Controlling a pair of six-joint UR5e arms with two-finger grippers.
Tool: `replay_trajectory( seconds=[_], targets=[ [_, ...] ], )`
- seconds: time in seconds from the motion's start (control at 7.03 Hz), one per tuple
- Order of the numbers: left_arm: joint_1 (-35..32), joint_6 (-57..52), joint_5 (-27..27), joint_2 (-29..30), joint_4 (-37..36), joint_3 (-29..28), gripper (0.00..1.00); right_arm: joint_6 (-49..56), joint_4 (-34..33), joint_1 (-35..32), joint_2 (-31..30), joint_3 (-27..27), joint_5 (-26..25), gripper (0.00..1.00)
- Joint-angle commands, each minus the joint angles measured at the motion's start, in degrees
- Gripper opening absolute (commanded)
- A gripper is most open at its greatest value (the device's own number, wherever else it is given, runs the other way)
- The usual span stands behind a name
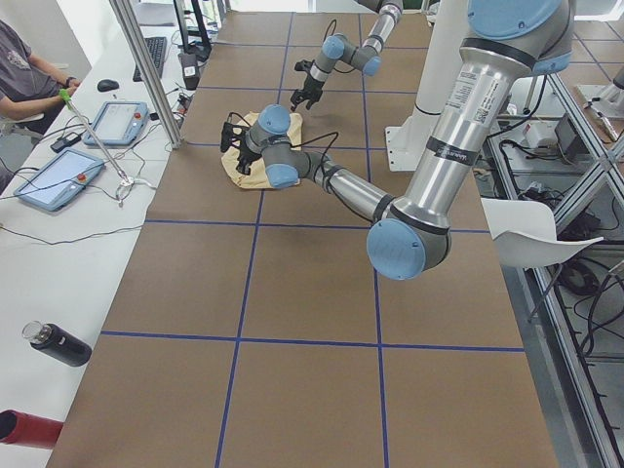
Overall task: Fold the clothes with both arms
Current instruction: 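Lower the right gripper to the shirt corner nearest it and grasp it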
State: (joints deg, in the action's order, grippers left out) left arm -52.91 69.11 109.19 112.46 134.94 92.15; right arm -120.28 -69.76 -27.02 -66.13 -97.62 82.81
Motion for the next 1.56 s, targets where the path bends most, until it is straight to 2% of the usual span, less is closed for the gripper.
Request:
replay_trajectory(
  seconds=[0.0,0.14,0.28,0.43,0.71,0.85,1.14,1.28,1.42],
  targets=[
    [0.09,-0.03,-0.47,-0.48,-0.03,0.13,0.39,-0.04,6.79,-0.23,0.30,4.86,-0.46,0.92],
    [0.09,-0.03,-0.47,-0.57,-0.03,0.05,0.39,-0.65,7.87,-0.14,0.91,5.07,-0.37,0.89],
    [0.09,-0.03,-0.47,-0.57,-0.03,0.05,0.39,-0.75,7.89,-0.23,1.26,4.72,-0.37,0.67],
    [0.09,-0.03,-0.47,-0.57,-0.03,-0.13,0.39,-0.66,7.89,-0.23,1.27,4.46,-0.28,0.03],
    [0.26,-0.03,-0.38,-0.57,-0.03,-0.13,0.39,-0.05,7.97,-0.05,0.39,4.02,-0.37,0.00],
    [0.26,-0.03,-0.47,-0.57,-0.03,-0.39,0.39,0.57,7.89,-0.31,-0.31,1.66,0.41,0.00],
    [0.35,-0.03,-0.30,-0.57,-0.03,-0.66,0.39,1.62,7.10,1.52,-5.82,-6.66,0.60,0.00],
    [0.35,-0.03,0.40,-0.31,-0.20,-0.31,0.39,1.54,6.22,5.18,-10.90,-13.93,0.25,0.00],
    [0.35,-0.03,0.58,0.13,-0.64,-0.13,0.38,1.02,0.65,9.83,-14.43,-21.92,0.33,0.00]
  ],
)
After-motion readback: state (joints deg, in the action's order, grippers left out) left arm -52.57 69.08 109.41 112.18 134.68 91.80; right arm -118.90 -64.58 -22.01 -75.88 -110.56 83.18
